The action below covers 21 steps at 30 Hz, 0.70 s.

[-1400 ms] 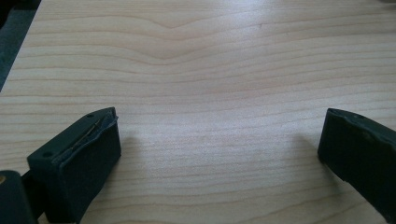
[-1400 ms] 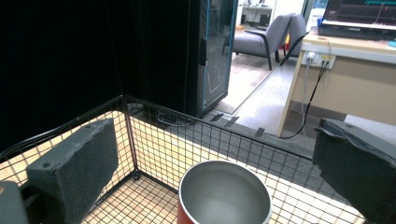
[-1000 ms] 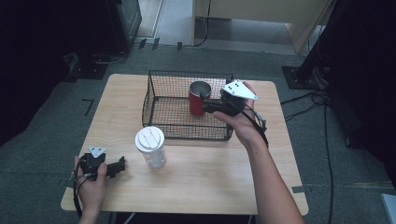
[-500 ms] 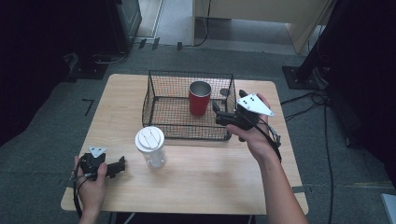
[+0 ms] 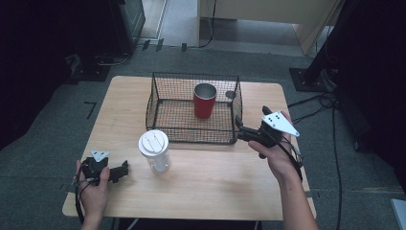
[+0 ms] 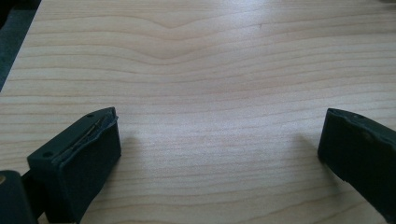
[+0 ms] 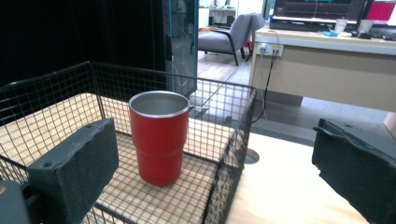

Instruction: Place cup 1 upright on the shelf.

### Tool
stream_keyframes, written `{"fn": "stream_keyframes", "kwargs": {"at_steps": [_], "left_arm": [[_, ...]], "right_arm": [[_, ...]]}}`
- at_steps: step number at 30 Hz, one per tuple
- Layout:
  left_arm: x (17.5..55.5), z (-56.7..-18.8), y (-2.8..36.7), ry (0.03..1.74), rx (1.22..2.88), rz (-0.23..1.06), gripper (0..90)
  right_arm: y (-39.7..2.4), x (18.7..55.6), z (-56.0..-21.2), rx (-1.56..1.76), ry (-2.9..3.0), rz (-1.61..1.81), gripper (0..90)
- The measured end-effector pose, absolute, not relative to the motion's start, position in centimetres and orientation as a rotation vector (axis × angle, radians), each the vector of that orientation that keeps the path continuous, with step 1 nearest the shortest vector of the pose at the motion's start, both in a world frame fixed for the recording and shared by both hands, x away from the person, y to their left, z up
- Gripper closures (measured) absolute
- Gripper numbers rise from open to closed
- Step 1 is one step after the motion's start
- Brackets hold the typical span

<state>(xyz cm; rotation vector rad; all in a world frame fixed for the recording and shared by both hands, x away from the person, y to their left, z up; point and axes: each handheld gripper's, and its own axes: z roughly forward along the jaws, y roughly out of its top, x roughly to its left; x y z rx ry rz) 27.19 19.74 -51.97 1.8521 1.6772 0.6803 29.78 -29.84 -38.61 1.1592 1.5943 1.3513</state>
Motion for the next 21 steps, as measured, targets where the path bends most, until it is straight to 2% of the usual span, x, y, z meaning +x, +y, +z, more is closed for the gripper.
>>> {"fn": "stream_keyframes", "kwargs": {"at_steps": [21], "left_arm": [[27.2, -52.0, 19.7, 1.677, 1.851, 0.681, 0.0]], "right_arm": [[-33.2, 25.5, -42.9, 1.244, 1.584, 1.326, 3.0]]}}
